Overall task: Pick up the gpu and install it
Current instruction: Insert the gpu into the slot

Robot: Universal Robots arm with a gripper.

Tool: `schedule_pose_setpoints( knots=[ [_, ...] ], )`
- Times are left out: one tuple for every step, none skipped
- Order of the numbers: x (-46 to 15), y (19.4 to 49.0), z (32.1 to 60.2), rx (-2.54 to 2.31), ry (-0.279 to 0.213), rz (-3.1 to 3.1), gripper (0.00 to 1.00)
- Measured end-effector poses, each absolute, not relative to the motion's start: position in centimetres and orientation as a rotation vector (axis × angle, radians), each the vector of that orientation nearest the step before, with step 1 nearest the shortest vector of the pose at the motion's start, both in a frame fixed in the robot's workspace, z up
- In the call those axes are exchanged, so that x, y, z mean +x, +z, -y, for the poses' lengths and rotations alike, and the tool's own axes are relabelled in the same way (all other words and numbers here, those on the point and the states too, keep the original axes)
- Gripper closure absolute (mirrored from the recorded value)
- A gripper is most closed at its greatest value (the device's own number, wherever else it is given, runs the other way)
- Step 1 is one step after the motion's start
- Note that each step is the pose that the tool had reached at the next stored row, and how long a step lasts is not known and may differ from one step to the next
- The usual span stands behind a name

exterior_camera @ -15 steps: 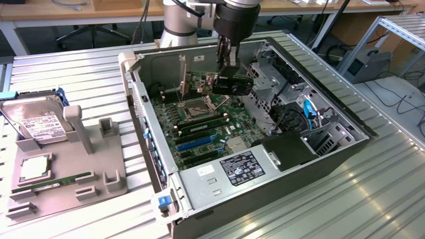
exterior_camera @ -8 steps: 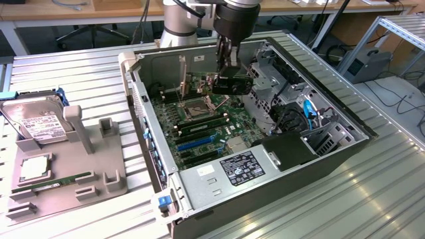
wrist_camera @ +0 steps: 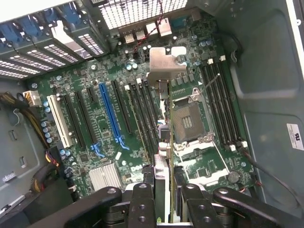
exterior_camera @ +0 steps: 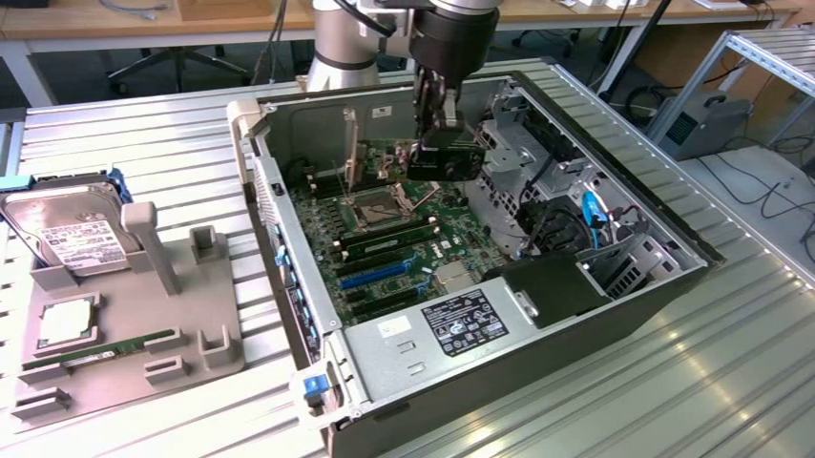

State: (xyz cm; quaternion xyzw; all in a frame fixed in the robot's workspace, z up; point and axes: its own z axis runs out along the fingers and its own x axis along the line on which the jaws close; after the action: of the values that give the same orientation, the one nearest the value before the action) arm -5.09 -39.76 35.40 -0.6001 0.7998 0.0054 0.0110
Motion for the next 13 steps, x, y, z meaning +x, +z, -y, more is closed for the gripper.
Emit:
schedule_pose_setpoints(
  knots=[
    [-5.09,35.4,39.77,-1.879,0.017,-2.491,0.73],
    [-5.09,35.4,39.77,-1.884,0.017,-2.487,0.73],
    [-5.09,35.4,39.77,-1.891,0.017,-2.482,0.73],
    [-5.09,35.4,39.77,-1.898,0.017,-2.476,0.73],
    [-5.09,35.4,39.77,-1.904,0.017,-2.472,0.73],
    [-5.09,35.4,39.77,-1.909,0.017,-2.467,0.73],
    [-5.09,35.4,39.77,-1.915,0.017,-2.463,0.73],
    [-5.09,35.4,39.77,-1.921,0.017,-2.459,0.73],
    [-5.09,35.4,39.77,-1.927,0.017,-2.454,0.73],
    [-5.09,35.4,39.77,-1.934,0.017,-2.449,0.73],
    [-5.09,35.4,39.76,-1.94,0.017,-2.444,0.73],
    [-5.09,35.4,39.77,-1.947,0.017,-2.439,0.73],
    [-5.09,35.4,39.77,-1.955,0.017,-2.432,0.73]
  ],
)
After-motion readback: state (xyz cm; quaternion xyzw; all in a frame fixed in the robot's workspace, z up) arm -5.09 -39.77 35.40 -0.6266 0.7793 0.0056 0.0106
